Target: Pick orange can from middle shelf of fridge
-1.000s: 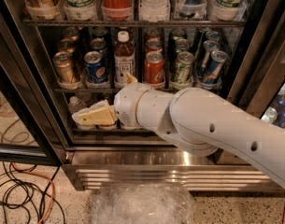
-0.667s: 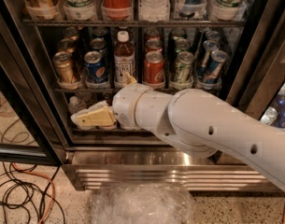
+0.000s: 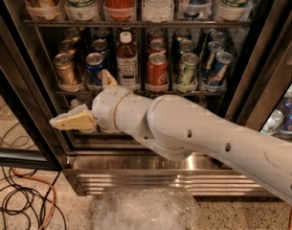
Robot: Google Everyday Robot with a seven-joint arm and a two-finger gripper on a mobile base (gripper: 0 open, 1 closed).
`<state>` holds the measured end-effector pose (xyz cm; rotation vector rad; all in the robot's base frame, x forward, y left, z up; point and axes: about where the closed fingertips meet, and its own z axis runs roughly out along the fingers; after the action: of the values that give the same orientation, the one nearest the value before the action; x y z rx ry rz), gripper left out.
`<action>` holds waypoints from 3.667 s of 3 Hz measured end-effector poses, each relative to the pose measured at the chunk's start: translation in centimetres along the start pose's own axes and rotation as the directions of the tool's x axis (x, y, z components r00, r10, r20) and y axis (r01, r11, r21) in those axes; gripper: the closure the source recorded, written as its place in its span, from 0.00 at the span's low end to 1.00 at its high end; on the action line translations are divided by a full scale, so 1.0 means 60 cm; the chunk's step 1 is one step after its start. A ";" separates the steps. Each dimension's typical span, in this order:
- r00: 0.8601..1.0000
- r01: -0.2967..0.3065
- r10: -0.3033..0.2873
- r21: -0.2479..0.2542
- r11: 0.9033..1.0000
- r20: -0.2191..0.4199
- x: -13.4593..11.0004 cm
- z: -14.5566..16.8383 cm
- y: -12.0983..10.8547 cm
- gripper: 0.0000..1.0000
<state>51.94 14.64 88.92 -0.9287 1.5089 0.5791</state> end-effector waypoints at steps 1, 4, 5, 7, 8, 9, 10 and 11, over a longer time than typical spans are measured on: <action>1.000 -0.004 0.004 -0.005 1.000 0.003 0.002 0.004 0.002 0.00; 1.000 0.000 0.000 -0.017 1.000 0.007 0.007 0.019 0.013 0.27; 1.000 0.010 -0.010 -0.023 1.000 -0.001 0.023 0.055 0.015 0.20; 1.000 -0.027 0.027 0.016 1.000 -0.012 0.042 0.135 0.016 0.16; 1.000 -0.025 0.025 0.027 0.999 -0.011 0.041 0.137 0.014 0.06; 1.000 -0.015 0.015 0.042 0.999 -0.009 0.037 0.146 0.022 0.04; 1.000 -0.010 0.010 0.083 0.997 -0.005 0.040 0.174 0.005 0.01; 1.000 -0.026 0.025 0.128 0.991 0.010 0.044 0.194 -0.014 0.06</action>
Offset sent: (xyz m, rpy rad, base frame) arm 0.0001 0.0023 -0.0019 0.0044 0.0033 0.0050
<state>59.40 22.94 84.57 -0.8080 1.5342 0.4973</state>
